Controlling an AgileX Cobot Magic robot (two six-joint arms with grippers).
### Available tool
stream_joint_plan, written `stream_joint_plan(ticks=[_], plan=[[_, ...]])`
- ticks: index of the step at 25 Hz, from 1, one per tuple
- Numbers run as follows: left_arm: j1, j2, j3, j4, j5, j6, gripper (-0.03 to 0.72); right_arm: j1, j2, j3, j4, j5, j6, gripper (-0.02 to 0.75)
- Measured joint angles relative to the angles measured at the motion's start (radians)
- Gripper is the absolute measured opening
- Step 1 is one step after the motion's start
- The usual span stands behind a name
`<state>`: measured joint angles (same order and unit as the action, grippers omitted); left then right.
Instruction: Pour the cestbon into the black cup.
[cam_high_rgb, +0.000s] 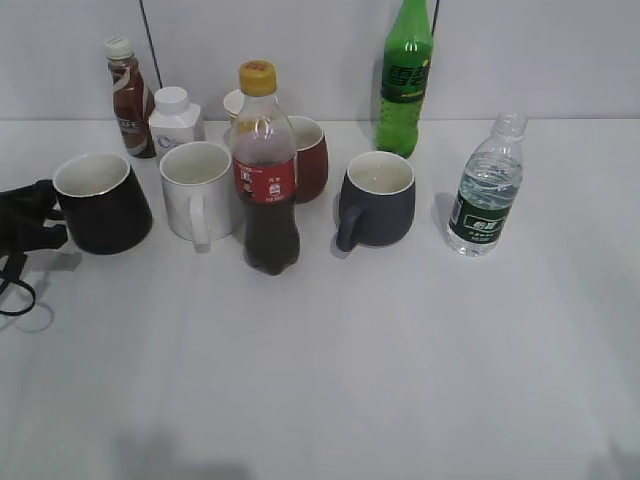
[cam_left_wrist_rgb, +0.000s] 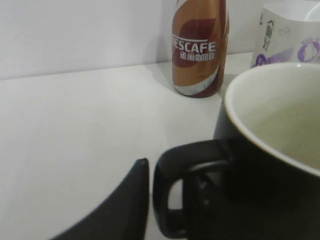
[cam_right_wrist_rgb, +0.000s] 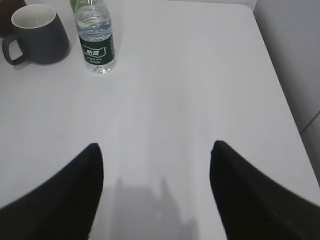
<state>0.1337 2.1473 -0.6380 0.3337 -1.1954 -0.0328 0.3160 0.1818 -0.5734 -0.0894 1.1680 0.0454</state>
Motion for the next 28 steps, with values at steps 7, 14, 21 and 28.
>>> stream_joint_plan(ticks=[7, 14, 21, 28], plan=[[0.000, 0.000, -0.005, 0.002, 0.004, 0.010, 0.057, 0.000, 0.000, 0.000, 0.000, 0.000, 0.000, 0.580], [0.000, -0.051, 0.045, 0.002, 0.027, 0.015, 0.057, 0.000, 0.000, 0.000, 0.000, 0.000, 0.000, 0.580], [0.000, -0.246, 0.210, 0.001, 0.035, 0.004, 0.057, 0.000, 0.000, 0.000, 0.000, 0.000, 0.000, 0.580], [0.000, -0.385, 0.321, 0.007, 0.036, -0.002, 0.057, 0.000, 0.000, 0.000, 0.000, 0.000, 0.000, 0.580]])
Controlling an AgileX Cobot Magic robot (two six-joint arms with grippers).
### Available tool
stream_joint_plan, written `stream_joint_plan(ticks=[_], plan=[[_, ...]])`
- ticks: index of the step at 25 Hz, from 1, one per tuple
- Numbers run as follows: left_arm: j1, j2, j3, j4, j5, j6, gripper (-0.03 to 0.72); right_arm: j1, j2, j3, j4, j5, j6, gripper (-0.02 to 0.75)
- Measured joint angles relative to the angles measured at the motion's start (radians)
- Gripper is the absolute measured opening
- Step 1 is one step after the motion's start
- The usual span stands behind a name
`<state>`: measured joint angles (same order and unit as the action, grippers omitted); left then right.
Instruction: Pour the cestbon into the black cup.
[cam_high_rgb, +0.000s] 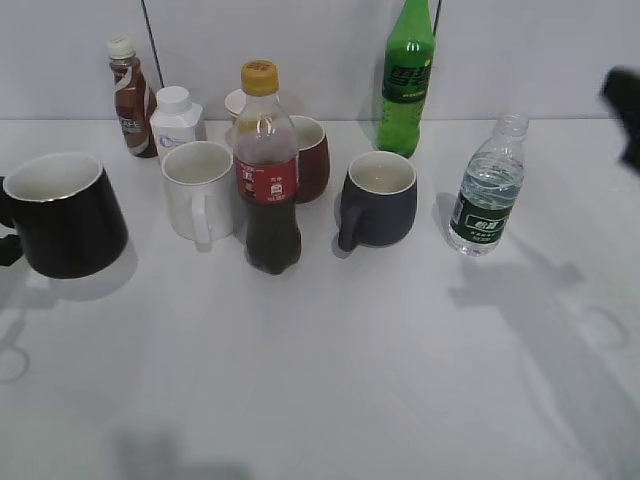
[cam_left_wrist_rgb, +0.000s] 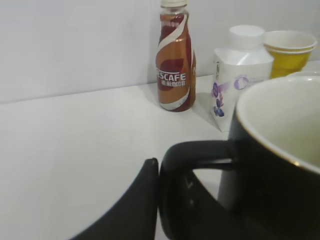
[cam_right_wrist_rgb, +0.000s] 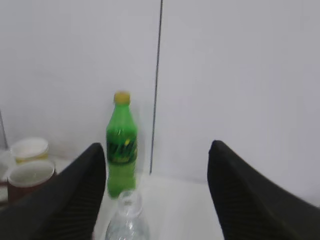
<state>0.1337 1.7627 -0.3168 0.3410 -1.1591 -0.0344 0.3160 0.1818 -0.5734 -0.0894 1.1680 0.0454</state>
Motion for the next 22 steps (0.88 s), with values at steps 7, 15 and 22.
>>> stream_joint_plan(ticks=[7, 15, 22], plan=[[0.000, -0.079, 0.012, 0.005, 0.002, -0.022, 0.056, 0.000, 0.000, 0.000, 0.000, 0.000, 0.000, 0.580], [-0.003, -0.185, 0.012, 0.038, 0.031, -0.059, 0.056, 0.000, 0.000, 0.000, 0.000, 0.000, 0.000, 0.580], [-0.107, -0.282, 0.013, 0.029, 0.206, -0.079, 0.056, 0.000, 0.000, 0.000, 0.000, 0.000, 0.000, 0.580]])
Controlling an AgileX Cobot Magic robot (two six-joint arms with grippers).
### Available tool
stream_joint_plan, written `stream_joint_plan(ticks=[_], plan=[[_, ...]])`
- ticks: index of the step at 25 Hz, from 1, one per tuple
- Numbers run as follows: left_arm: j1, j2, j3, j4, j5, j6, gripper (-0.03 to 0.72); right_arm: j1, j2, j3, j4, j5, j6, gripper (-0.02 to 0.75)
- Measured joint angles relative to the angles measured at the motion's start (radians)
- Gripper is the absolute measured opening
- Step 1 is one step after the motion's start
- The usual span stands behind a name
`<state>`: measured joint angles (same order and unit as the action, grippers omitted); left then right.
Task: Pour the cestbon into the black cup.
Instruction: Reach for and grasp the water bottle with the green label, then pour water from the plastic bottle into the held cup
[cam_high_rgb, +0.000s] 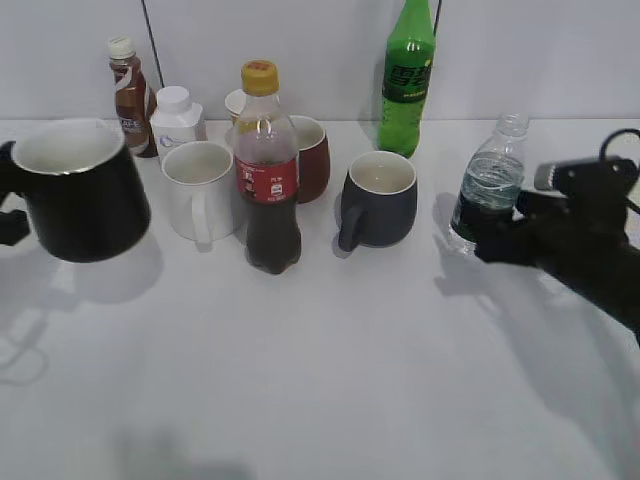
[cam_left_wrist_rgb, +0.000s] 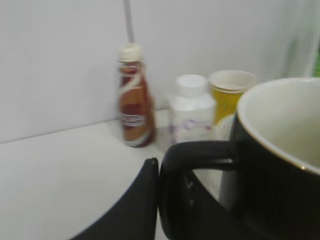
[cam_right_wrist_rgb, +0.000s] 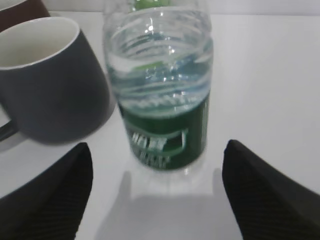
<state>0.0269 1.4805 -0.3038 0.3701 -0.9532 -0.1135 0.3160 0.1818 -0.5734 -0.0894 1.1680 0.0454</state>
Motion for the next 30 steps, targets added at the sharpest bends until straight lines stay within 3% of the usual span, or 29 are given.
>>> stream_joint_plan(ticks=[12, 20, 25, 30], plan=[[-0.209, -0.005, 0.000, -0.076, 0.118, -0.002, 0.056, 0.000, 0.000, 0.000, 0.000, 0.000, 0.000, 0.580], [-0.416, -0.005, 0.000, -0.176, 0.204, -0.002, 0.056, 0.000, 0.000, 0.000, 0.000, 0.000, 0.000, 0.580], [-0.518, -0.005, 0.000, -0.179, 0.222, -0.002, 0.056, 0.000, 0.000, 0.000, 0.000, 0.000, 0.000, 0.580], [-0.579, -0.005, -0.056, -0.155, 0.301, 0.006, 0.056, 0.000, 0.000, 0.000, 0.000, 0.000, 0.000, 0.580]])
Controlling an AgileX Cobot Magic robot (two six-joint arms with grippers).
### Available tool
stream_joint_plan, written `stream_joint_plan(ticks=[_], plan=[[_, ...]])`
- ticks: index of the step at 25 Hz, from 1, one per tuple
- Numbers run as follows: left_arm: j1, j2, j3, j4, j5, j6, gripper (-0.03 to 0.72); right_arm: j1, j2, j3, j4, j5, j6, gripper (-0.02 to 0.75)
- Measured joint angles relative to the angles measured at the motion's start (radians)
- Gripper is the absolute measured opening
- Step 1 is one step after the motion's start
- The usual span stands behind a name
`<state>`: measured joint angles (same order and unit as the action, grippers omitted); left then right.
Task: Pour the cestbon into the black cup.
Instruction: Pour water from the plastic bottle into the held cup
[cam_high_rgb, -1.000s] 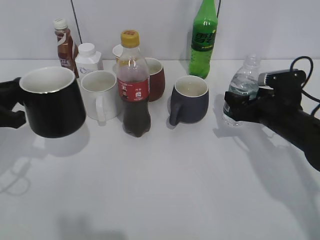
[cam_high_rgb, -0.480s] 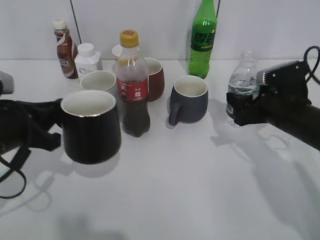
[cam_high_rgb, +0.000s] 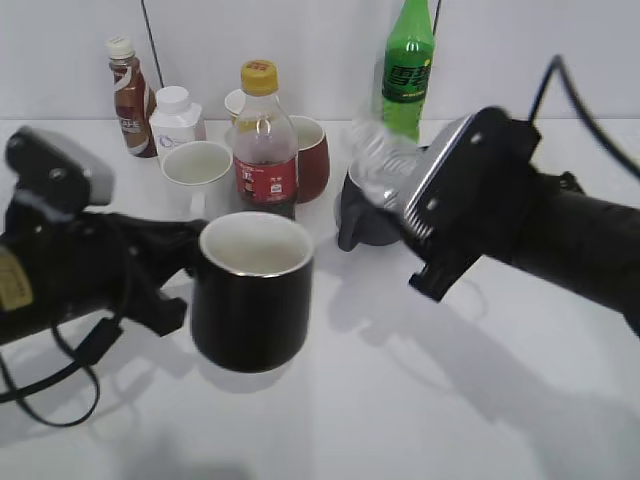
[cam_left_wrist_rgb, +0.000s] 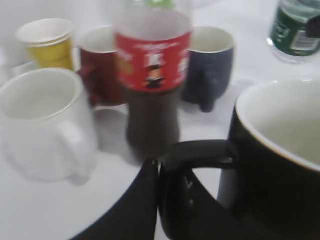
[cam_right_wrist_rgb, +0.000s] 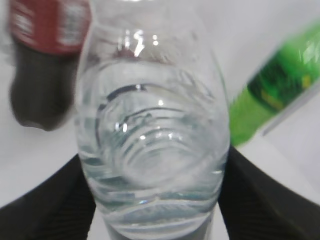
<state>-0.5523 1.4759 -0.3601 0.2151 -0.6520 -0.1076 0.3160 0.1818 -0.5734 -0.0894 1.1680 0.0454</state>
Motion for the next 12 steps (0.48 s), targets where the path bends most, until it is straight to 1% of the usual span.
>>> stream_joint_plan(ticks=[5, 9, 12], plan=[[-0.037, 0.000, -0.070, 0.041, 0.040, 0.003, 0.056, 0.000, 0.000, 0.000, 0.000, 0.000, 0.000, 0.580], [-0.044, 0.016, -0.077, 0.088, 0.039, 0.003, 0.056, 0.000, 0.000, 0.000, 0.000, 0.000, 0.000, 0.580], [-0.062, 0.052, -0.077, 0.105, 0.025, 0.003, 0.056, 0.000, 0.000, 0.000, 0.000, 0.000, 0.000, 0.580]])
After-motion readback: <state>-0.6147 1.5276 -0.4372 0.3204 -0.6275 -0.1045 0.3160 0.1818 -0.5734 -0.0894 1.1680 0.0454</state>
